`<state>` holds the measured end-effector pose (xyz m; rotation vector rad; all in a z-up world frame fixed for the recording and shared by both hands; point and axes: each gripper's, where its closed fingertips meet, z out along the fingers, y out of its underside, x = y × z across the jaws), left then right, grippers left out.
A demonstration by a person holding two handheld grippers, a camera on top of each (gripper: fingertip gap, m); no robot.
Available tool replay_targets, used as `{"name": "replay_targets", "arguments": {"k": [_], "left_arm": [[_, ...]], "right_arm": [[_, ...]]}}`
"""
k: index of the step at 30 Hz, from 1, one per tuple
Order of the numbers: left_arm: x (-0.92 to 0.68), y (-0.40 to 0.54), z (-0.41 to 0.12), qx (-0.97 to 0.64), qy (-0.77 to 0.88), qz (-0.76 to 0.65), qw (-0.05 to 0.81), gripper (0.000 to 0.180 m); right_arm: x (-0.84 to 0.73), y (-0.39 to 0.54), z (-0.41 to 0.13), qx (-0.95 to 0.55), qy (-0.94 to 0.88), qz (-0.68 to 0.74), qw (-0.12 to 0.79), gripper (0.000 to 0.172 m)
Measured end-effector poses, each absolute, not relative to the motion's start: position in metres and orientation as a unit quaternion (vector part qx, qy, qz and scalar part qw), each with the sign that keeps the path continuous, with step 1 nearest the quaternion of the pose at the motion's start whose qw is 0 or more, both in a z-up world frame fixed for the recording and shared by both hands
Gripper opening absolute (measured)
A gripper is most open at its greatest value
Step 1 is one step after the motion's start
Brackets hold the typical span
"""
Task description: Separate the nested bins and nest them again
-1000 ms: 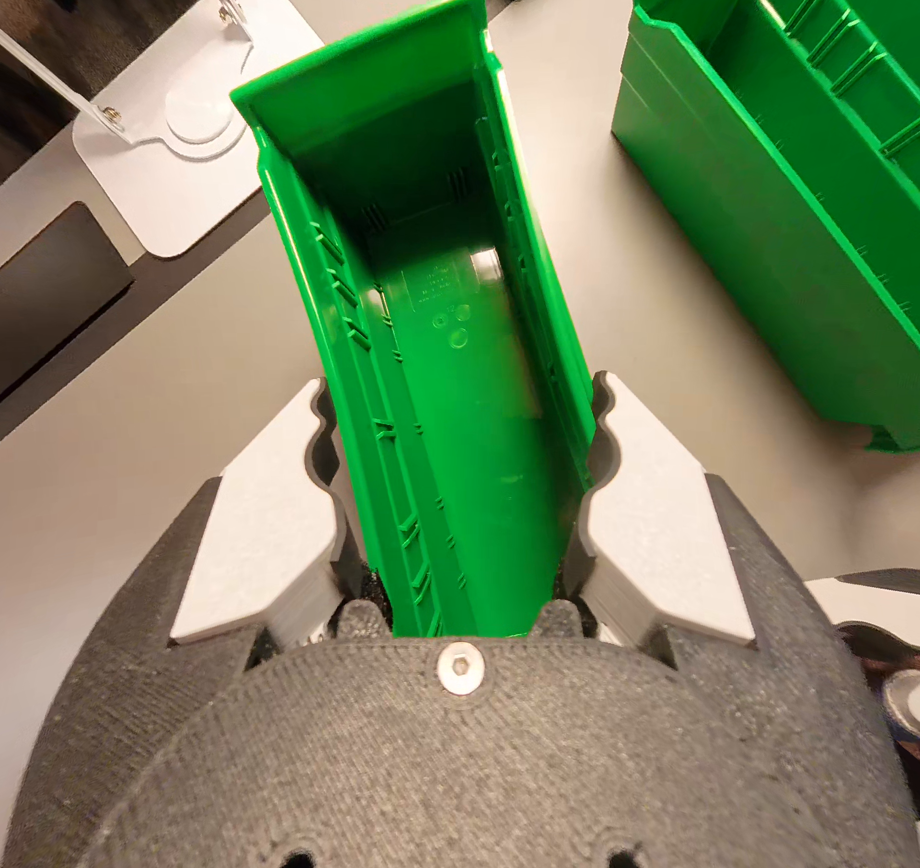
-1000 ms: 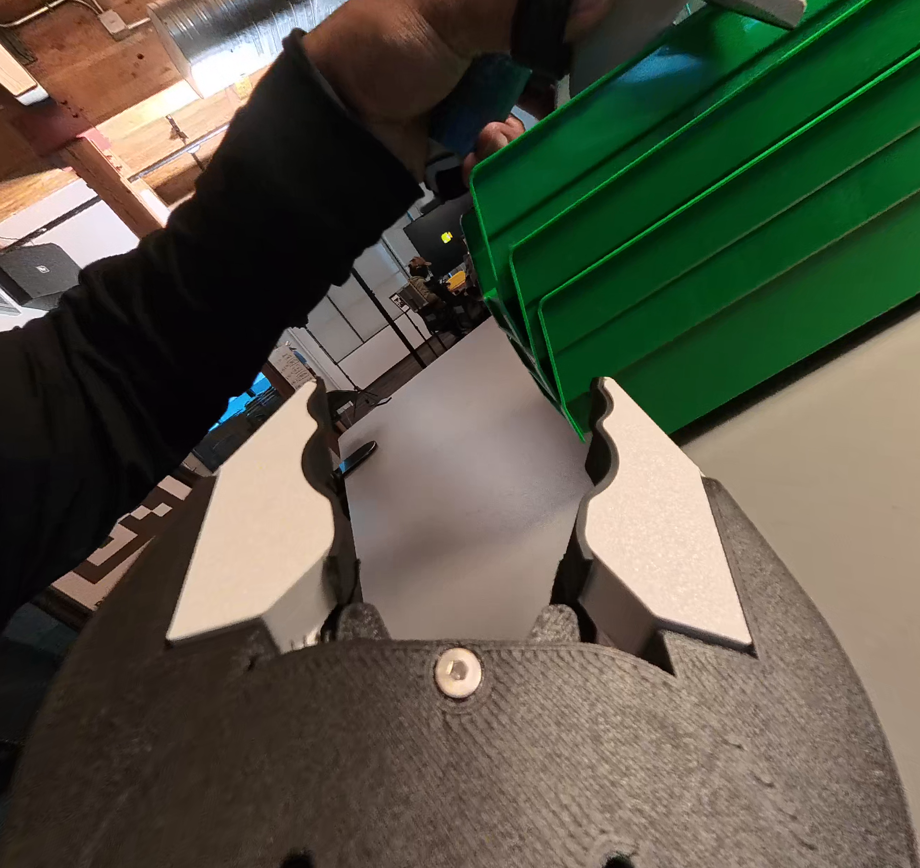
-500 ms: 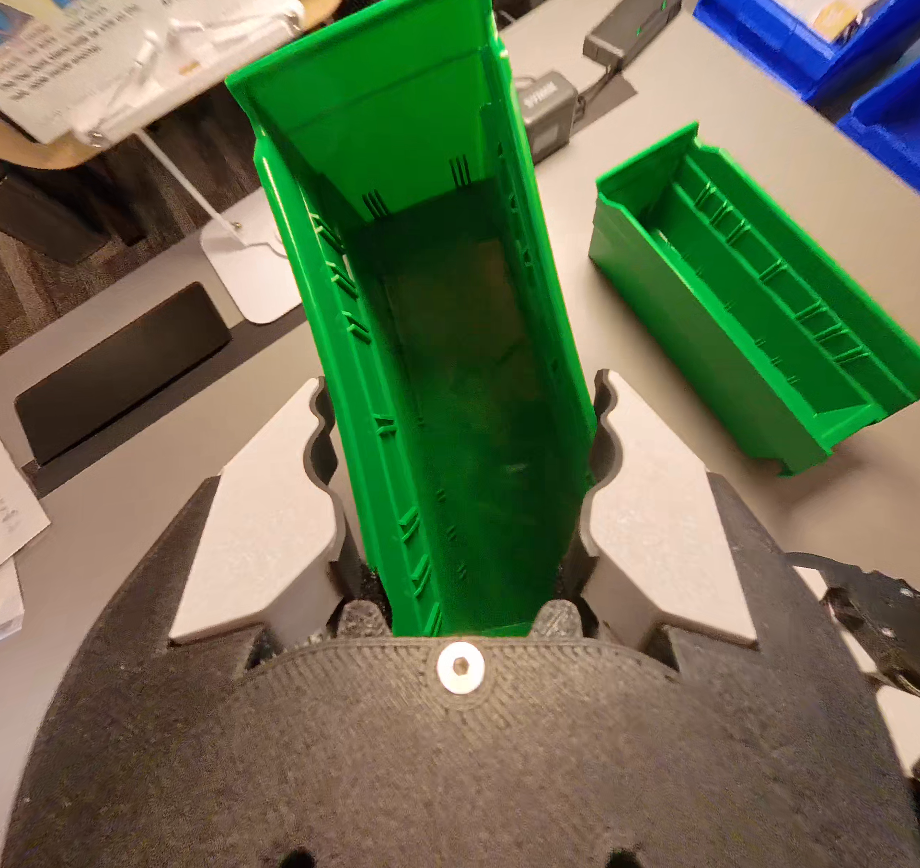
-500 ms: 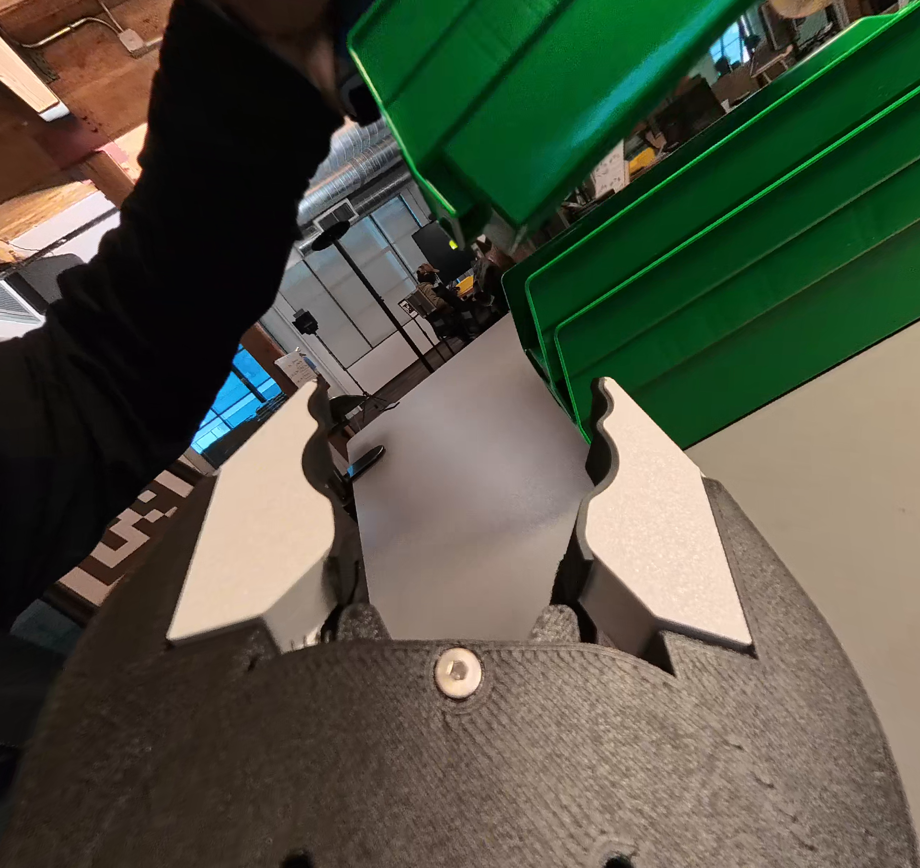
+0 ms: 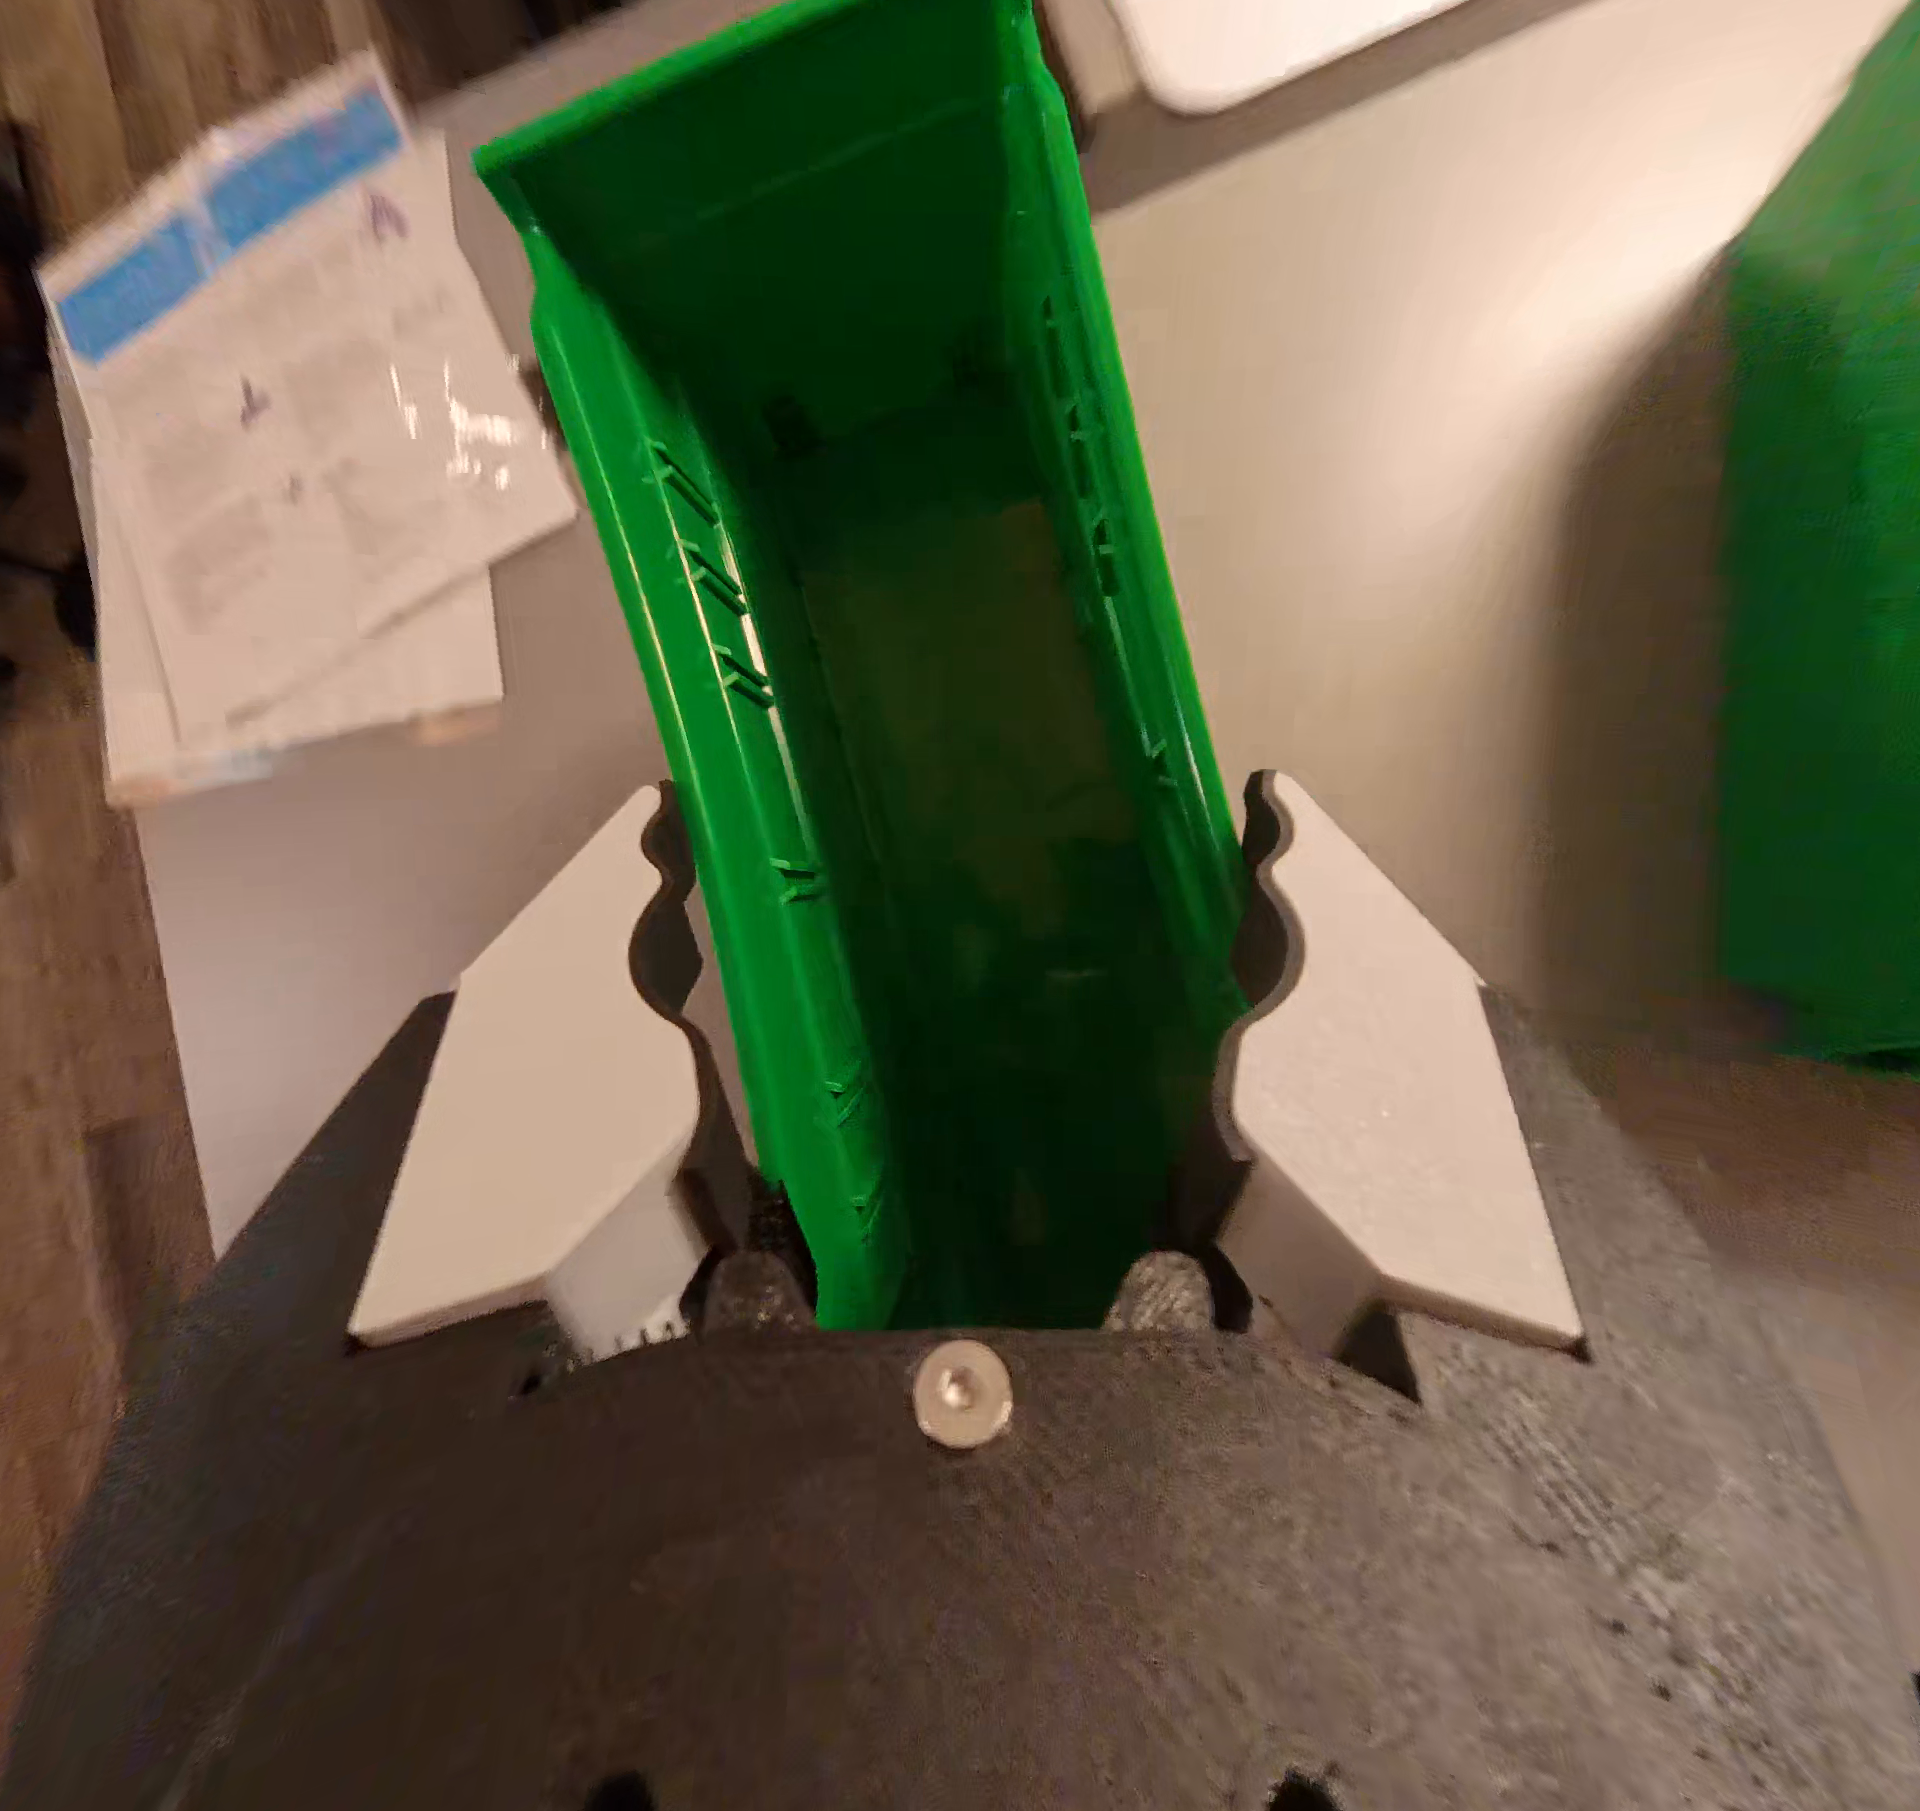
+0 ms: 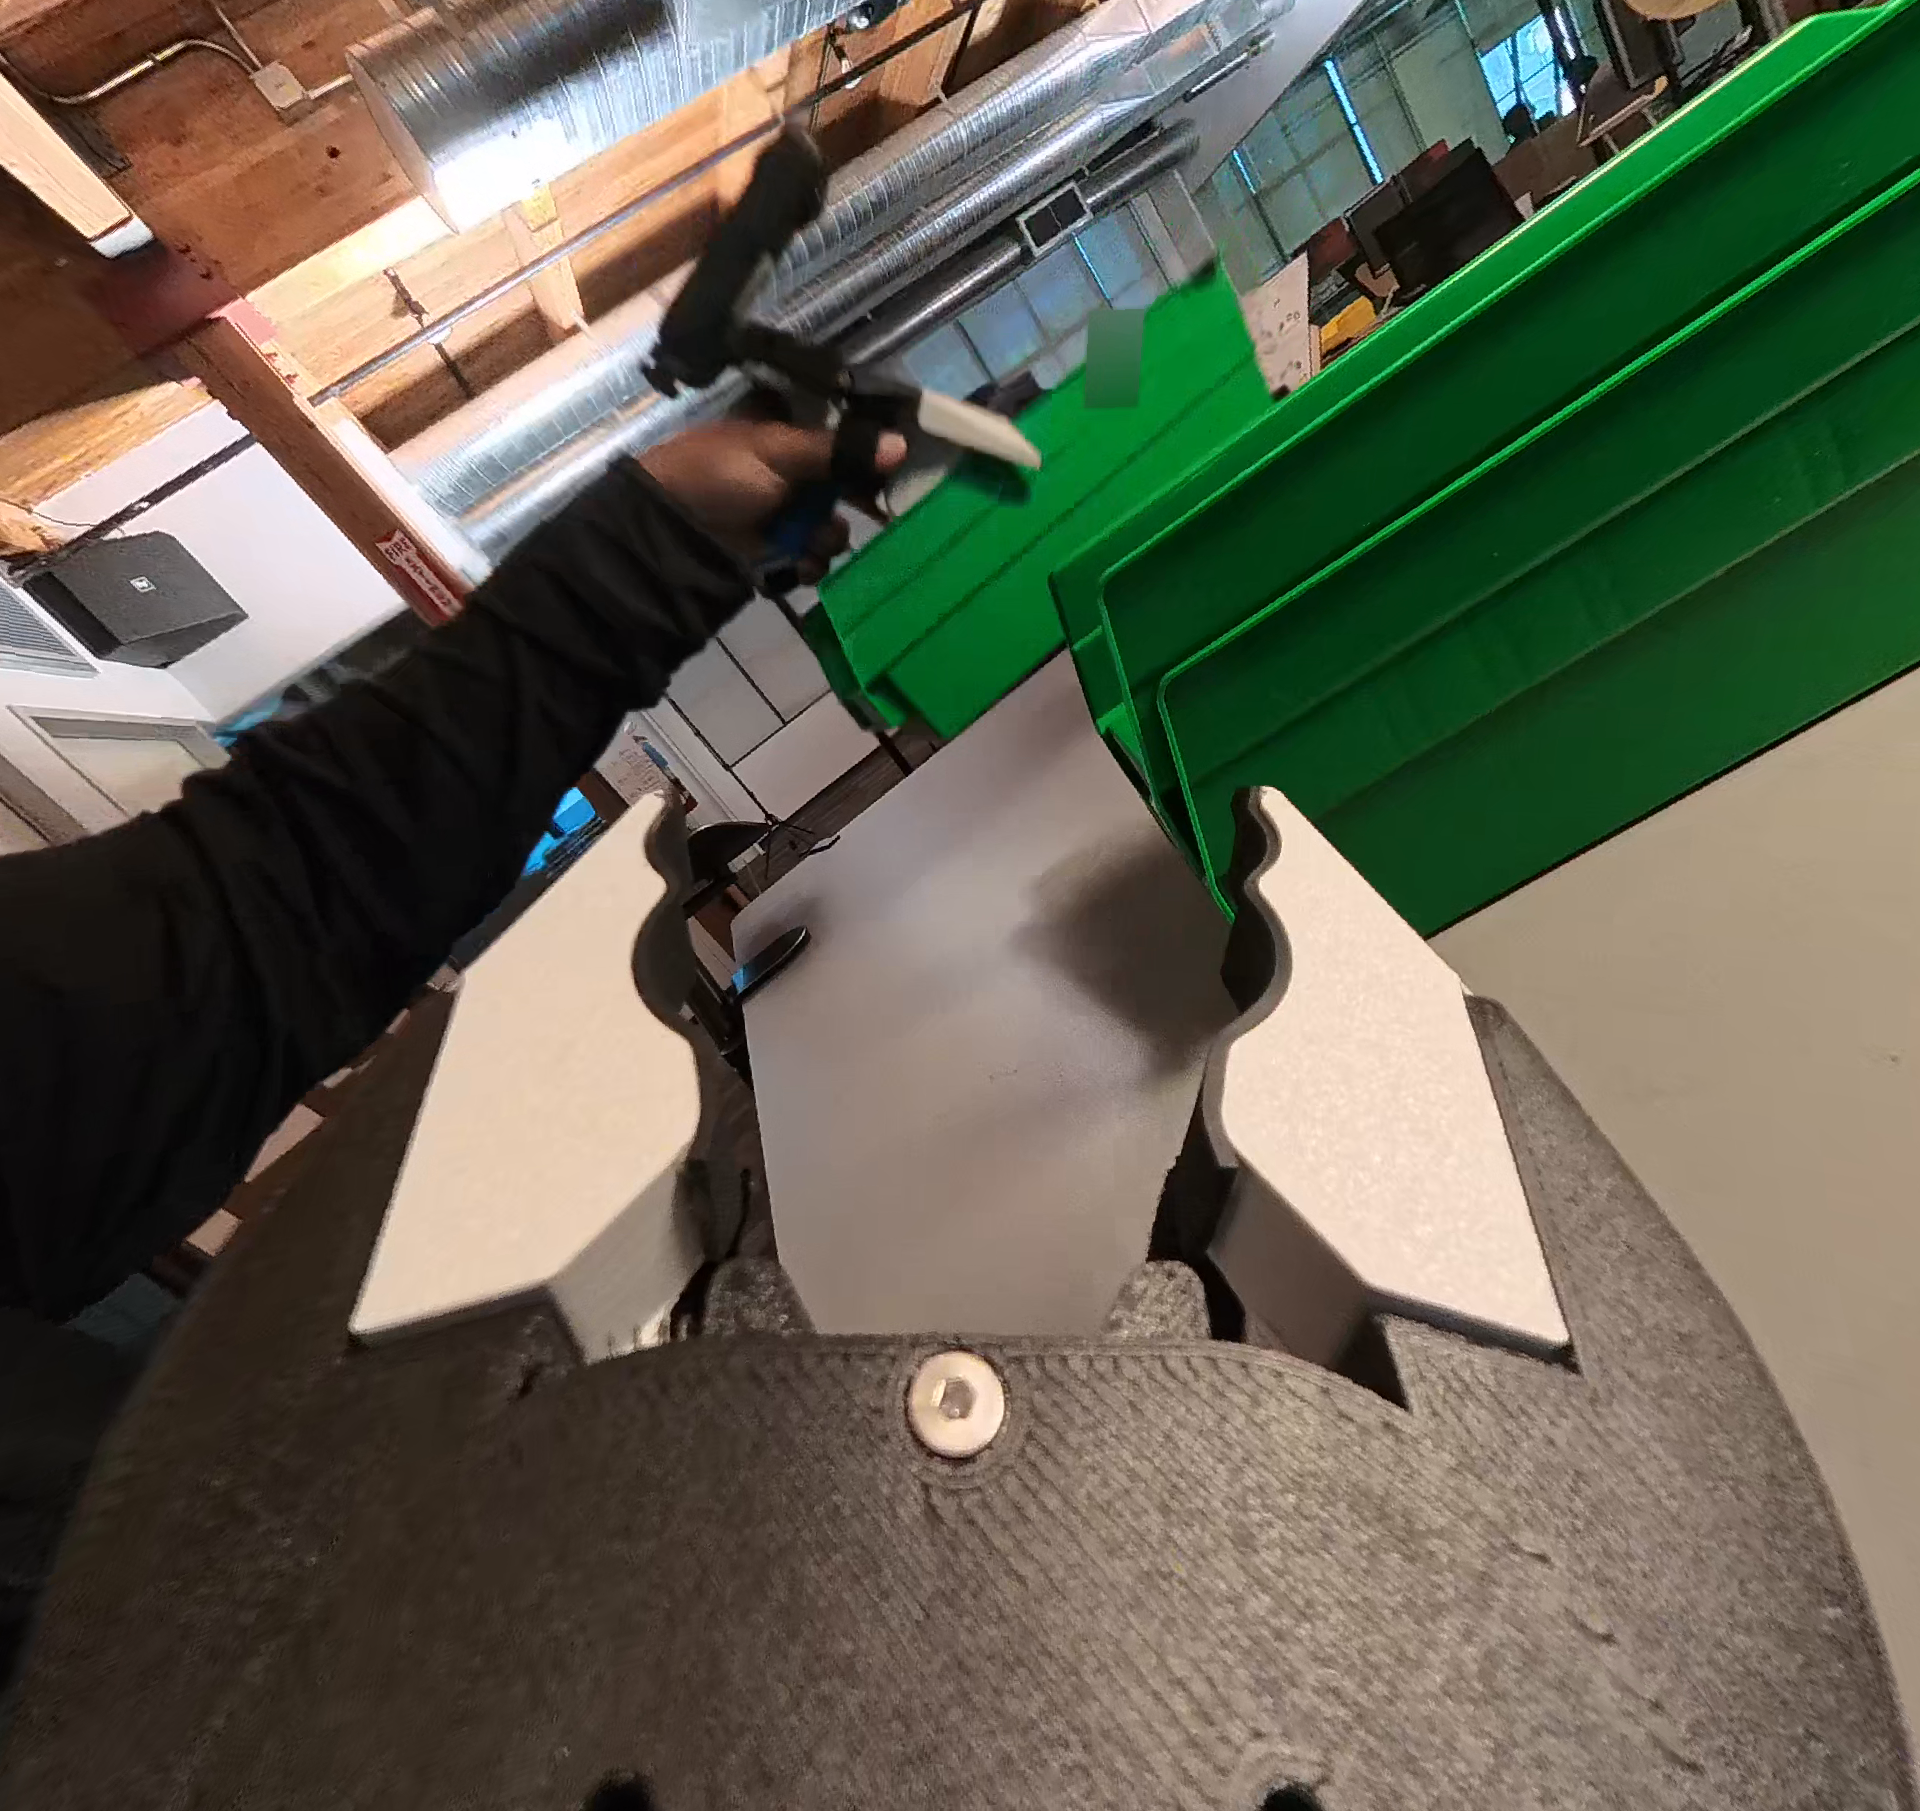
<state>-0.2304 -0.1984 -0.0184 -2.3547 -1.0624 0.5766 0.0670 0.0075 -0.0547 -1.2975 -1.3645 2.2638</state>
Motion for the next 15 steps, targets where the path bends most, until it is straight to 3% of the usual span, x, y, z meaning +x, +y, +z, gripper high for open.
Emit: {"name": "replay_targets", "arguments": {"k": [8,12,15], "left_arm": [[-0.231,-0.264,-0.098,-0.858,-0.434,0.189,0.200,0.113],[-0.231,-0.270,-0.093,-0.846,-0.445,0.209,0.206,0.123],[-0.234,-0.263,-0.055,-0.832,-0.428,0.276,0.220,0.132]], "right_arm": [[0.066,0.006,-0.056,-0.442,-0.465,0.760,0.100,0.104],[0.066,0.006,-0.056,-0.442,-0.465,0.761,0.098,0.104],[0.066,0.007,-0.056,-0.441,-0.464,0.762,0.098,0.104]]}}
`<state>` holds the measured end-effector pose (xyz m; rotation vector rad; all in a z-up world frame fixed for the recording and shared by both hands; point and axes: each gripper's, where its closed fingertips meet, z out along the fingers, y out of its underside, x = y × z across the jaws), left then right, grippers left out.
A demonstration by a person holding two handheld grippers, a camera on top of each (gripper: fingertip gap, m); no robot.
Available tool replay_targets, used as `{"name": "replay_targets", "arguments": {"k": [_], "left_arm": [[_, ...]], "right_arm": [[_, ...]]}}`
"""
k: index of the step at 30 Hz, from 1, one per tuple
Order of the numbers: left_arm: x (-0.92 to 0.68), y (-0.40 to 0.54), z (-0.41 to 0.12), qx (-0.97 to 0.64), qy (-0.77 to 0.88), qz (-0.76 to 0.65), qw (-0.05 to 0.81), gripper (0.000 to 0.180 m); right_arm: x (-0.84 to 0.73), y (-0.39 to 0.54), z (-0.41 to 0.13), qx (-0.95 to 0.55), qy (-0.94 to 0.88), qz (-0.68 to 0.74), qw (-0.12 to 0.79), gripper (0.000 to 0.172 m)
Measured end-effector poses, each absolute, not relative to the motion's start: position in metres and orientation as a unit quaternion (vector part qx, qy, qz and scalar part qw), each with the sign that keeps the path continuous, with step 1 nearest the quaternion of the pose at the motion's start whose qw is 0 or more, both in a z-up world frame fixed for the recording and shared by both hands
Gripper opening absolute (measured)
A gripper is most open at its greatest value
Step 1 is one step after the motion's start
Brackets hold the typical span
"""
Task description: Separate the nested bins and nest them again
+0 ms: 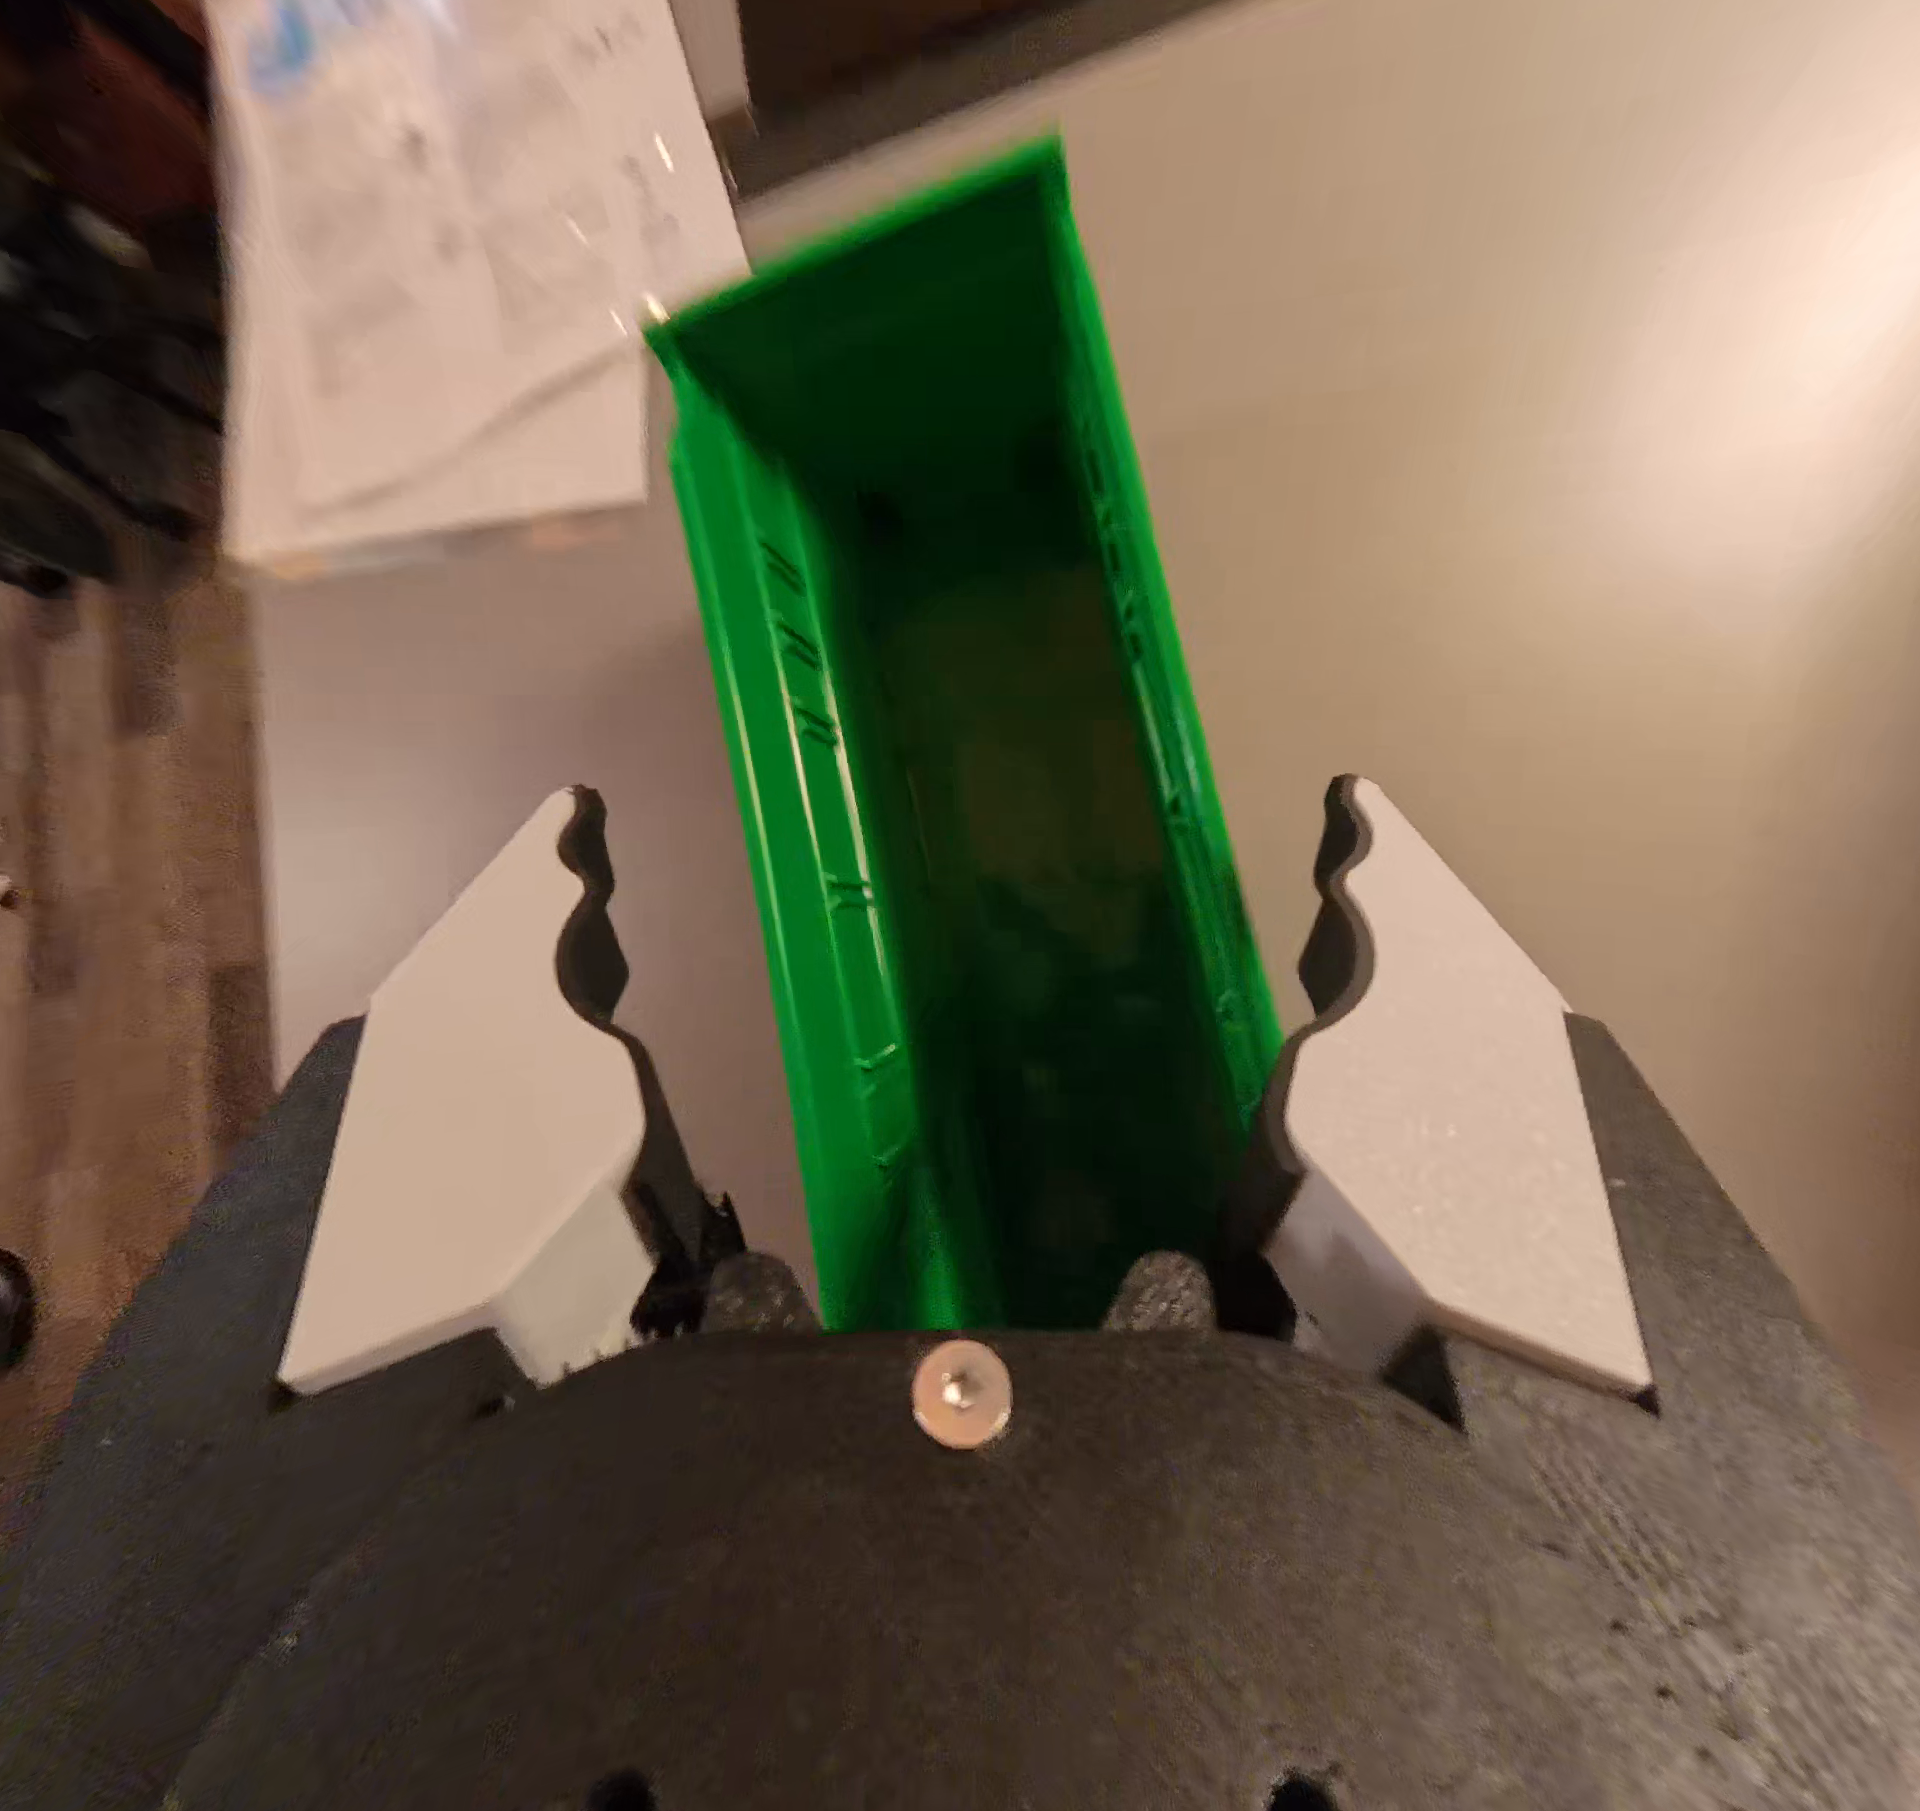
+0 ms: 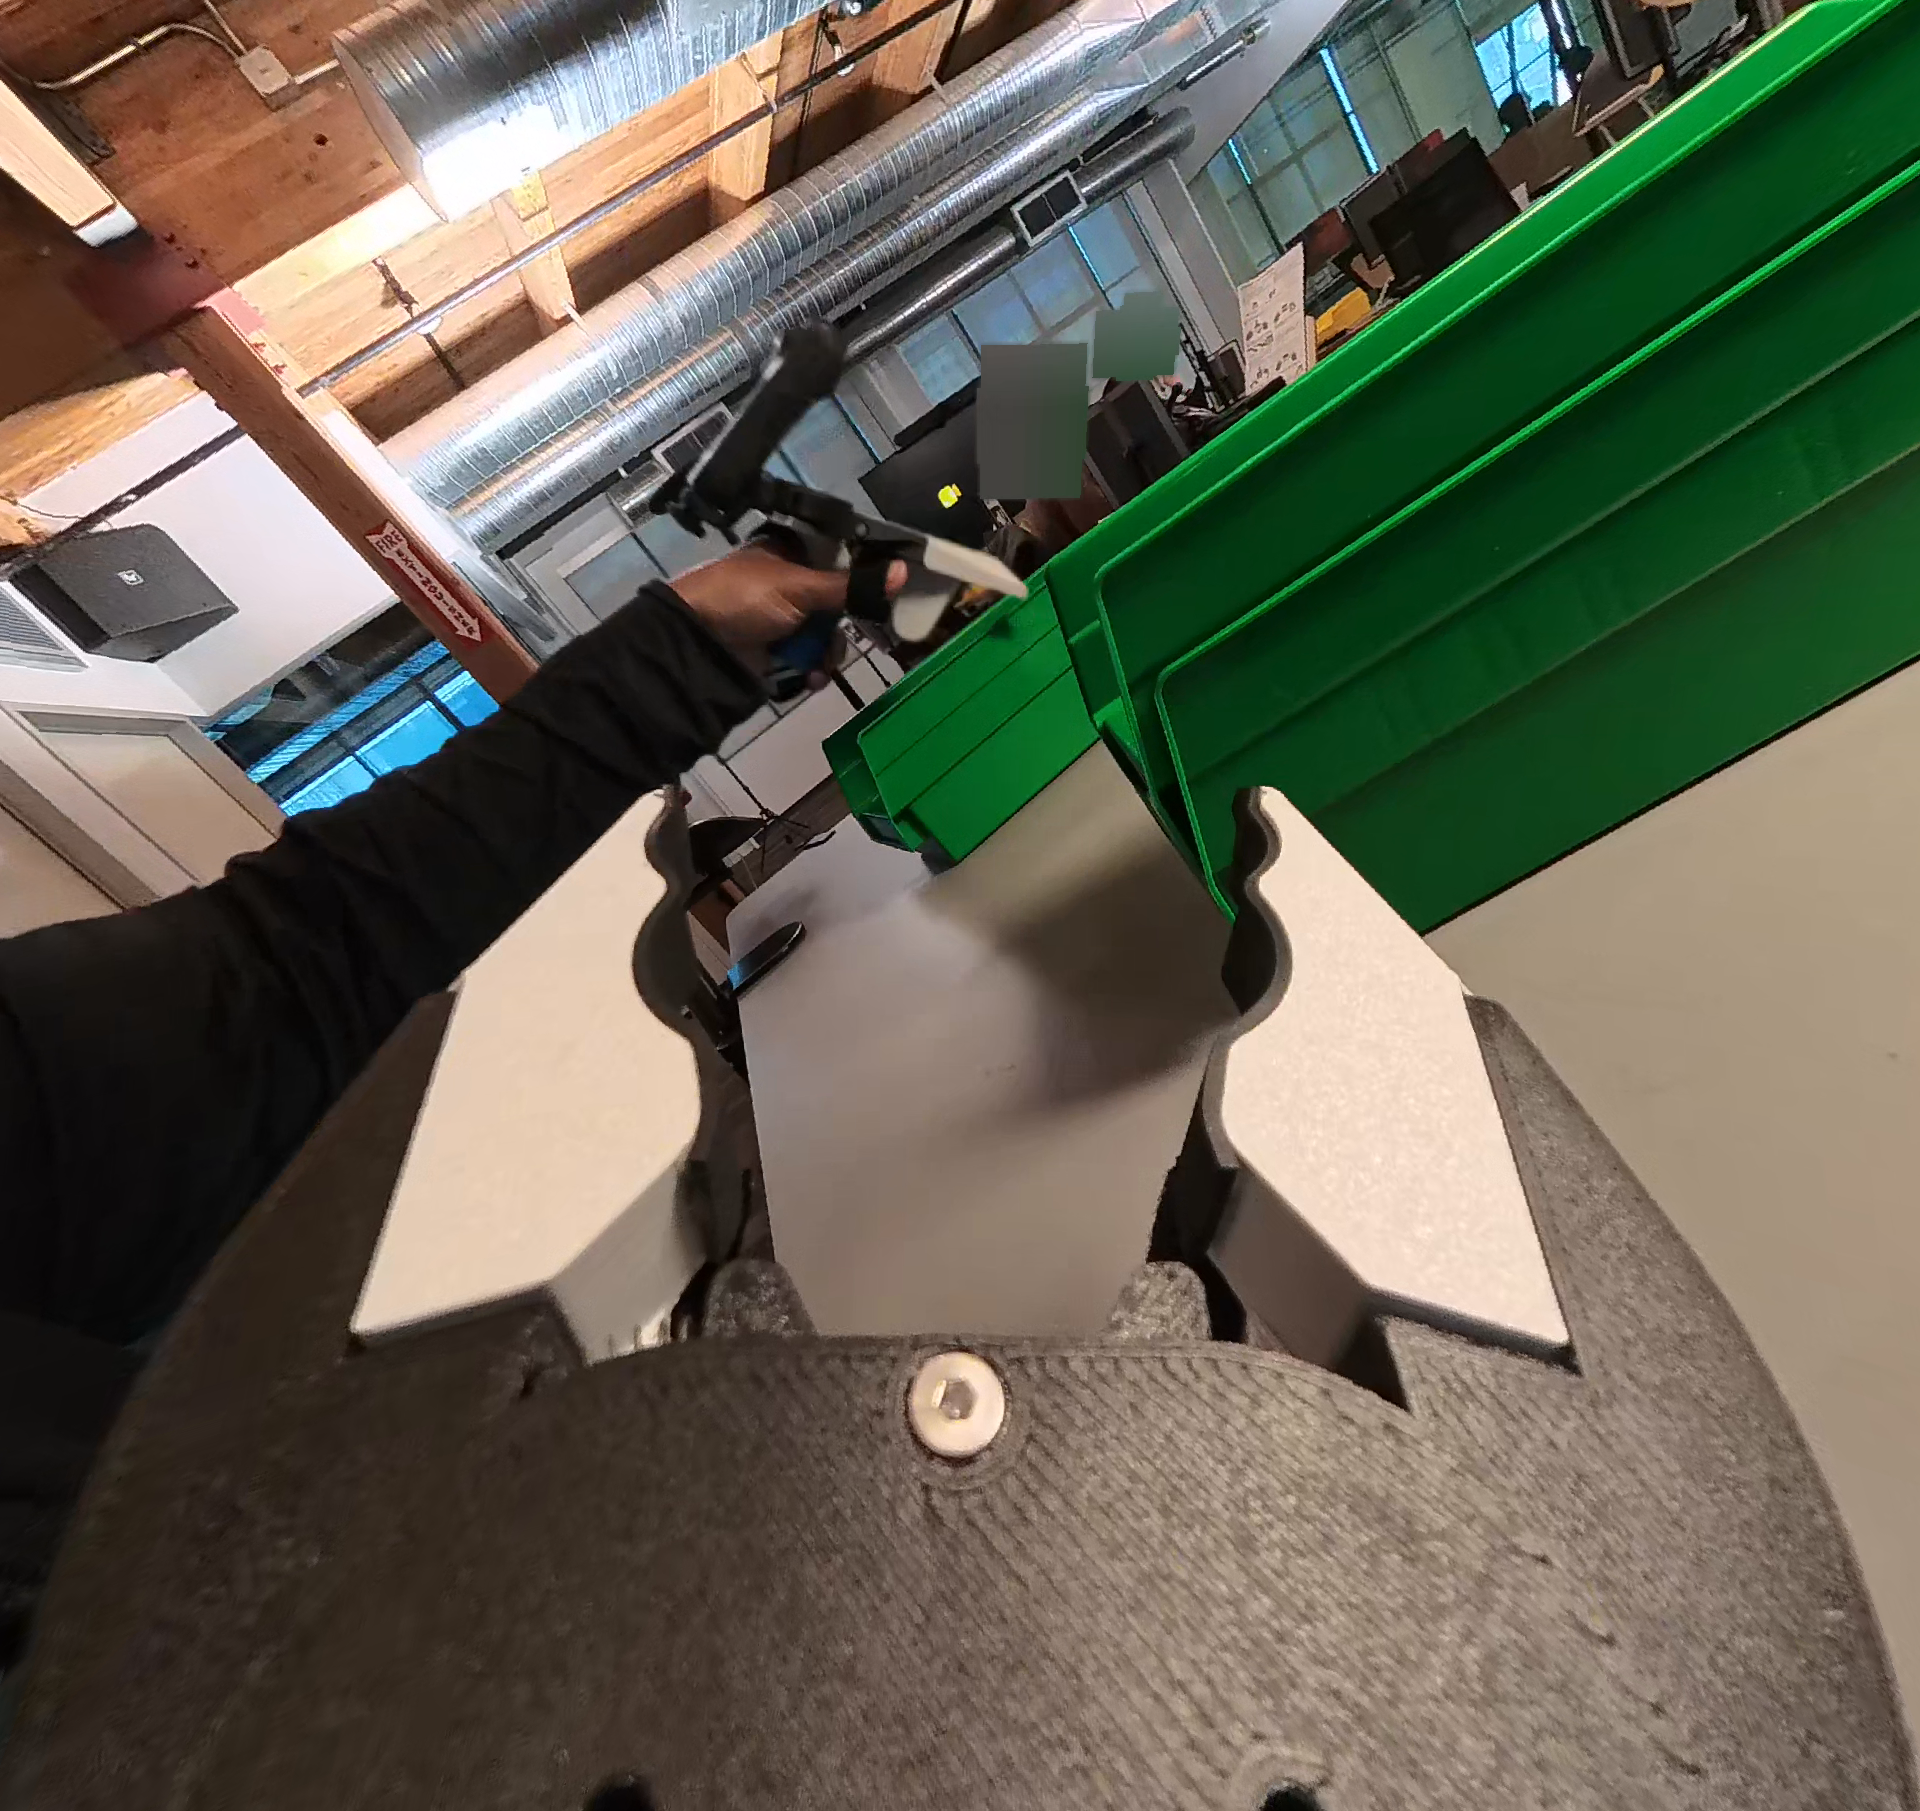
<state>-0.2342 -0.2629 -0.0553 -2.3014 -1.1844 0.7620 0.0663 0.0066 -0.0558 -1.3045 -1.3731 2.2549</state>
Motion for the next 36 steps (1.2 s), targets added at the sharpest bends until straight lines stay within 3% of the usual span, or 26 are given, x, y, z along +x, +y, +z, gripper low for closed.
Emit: {"name": "replay_targets", "arguments": {"k": [3,7,15,26,36], "left_arm": [[-0.219,-0.210,-0.011,-0.825,-0.395,0.285,0.286,0.135],[-0.163,-0.099,0.009,-0.848,-0.349,0.161,0.364,0.134],[-0.106,0.052,-0.020,-0.888,-0.284,0.058,0.356,0.133],[-0.111,0.083,-0.055,-0.914,-0.259,0.099,0.297,0.123],[-0.120,0.083,-0.071,-0.921,-0.247,0.144,0.266,0.126]], "right_arm": [[0.066,0.006,-0.056,-0.441,-0.464,0.762,0.097,0.104],[0.066,0.006,-0.056,-0.441,-0.464,0.762,0.096,0.104],[0.068,0.007,-0.054,-0.437,-0.461,0.766,0.098,0.103],[0.068,0.009,-0.052,-0.433,-0.450,0.777,0.077,0.103],[0.069,0.010,-0.052,-0.432,-0.447,0.780,0.075,0.102]]}}
